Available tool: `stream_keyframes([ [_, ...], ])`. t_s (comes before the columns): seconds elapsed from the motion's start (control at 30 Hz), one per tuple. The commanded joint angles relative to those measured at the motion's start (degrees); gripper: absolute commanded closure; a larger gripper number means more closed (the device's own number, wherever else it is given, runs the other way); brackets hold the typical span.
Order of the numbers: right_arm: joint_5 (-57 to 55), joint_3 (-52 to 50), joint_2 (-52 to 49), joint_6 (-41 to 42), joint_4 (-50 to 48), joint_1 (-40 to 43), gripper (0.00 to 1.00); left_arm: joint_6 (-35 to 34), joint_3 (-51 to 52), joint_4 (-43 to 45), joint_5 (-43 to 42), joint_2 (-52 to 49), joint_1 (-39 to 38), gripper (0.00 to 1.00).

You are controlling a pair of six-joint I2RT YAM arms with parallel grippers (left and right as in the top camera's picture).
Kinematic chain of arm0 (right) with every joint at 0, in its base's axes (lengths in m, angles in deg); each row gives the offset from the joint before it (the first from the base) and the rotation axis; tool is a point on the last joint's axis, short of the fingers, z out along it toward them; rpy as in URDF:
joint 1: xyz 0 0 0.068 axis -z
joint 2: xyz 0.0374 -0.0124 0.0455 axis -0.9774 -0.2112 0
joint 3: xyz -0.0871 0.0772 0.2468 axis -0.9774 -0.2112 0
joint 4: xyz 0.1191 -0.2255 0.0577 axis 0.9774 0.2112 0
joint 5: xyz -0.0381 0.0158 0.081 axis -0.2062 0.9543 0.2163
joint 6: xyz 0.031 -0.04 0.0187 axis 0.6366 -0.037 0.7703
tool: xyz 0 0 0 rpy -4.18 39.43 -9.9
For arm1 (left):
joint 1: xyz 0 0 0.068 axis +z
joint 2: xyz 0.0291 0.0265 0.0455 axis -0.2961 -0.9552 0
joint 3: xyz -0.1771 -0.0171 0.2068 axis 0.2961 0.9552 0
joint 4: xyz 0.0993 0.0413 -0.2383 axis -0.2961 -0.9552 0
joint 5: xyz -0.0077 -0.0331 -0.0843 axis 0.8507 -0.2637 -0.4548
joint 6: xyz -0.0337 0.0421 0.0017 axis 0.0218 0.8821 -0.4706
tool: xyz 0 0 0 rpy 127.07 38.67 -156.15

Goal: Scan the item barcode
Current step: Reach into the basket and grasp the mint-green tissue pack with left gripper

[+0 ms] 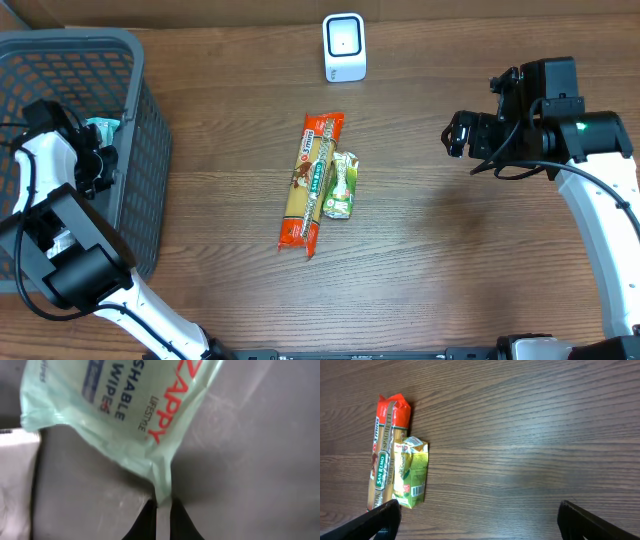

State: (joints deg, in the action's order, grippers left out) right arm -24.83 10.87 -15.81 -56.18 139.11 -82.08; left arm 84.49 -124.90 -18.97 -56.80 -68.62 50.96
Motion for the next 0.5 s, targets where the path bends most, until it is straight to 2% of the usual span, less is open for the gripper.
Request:
stream_keyframes([
  [0.0,-0.11,1.11,0.0,-0.24,-0.26,-0.5,0.0,0.15,-5.95,-1.68,-0.07,-0.74,-0.39,0.87],
  [0.03,-0.11,1.11,0.0,-0.26,-0.28,-0.5,0.0,0.17,-7.1,-1.88,-0.42,-0.74,-0.42,0.76],
  [0.07,-0.11,1.11,0.0,-0.24,-0.33,-0.5,0.0,0.17,-8.2,-1.88,-1.01,-0.74,-0.39,0.54],
  [0.1,-0.11,1.11,0.0,-0.26,-0.46,-0.5,0.0,0.17,-9.11,-1.73,-1.33,-0.74,-0.39,0.42],
  [0.23,-0.11,1.11,0.0,-0.26,-0.68,-0.5,0.0,0.2,-10.34,1.22,-1.36,-0.74,-0.42,0.04],
  [0.27,-0.11,1.11,0.0,-0.24,-0.68,-0.5,0.0,0.37,-10.29,1.97,-1.33,-0.79,-0.42,0.01],
  [0.47,-0.11,1.11,0.0,-0.24,-0.66,-0.5,0.0,3.34,-10.1,6.27,-1.36,-2.14,-0.42,0.0],
])
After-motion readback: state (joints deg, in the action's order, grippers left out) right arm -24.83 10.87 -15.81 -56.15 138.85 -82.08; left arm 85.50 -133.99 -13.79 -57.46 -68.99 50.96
